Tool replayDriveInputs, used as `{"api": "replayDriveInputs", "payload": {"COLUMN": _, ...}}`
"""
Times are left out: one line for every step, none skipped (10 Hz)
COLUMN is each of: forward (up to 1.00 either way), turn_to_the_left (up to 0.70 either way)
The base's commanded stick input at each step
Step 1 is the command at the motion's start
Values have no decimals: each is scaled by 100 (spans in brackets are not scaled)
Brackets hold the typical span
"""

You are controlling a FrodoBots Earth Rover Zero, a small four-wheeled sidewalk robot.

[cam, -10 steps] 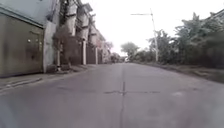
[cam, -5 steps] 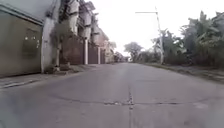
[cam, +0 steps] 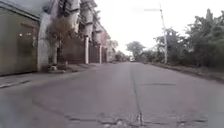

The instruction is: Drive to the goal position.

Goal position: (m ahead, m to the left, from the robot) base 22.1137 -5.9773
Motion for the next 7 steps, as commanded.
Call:
{"api": "replayDriveInputs", "payload": {"forward": 100, "turn_to_the_left": -32}}
{"api": "replayDriveInputs", "payload": {"forward": 100, "turn_to_the_left": -23}}
{"api": "replayDriveInputs", "payload": {"forward": 100, "turn_to_the_left": -11}}
{"api": "replayDriveInputs", "payload": {"forward": 100, "turn_to_the_left": 0}}
{"api": "replayDriveInputs", "payload": {"forward": 100, "turn_to_the_left": 8}}
{"api": "replayDriveInputs", "payload": {"forward": 100, "turn_to_the_left": 8}}
{"api": "replayDriveInputs", "payload": {"forward": 100, "turn_to_the_left": 8}}
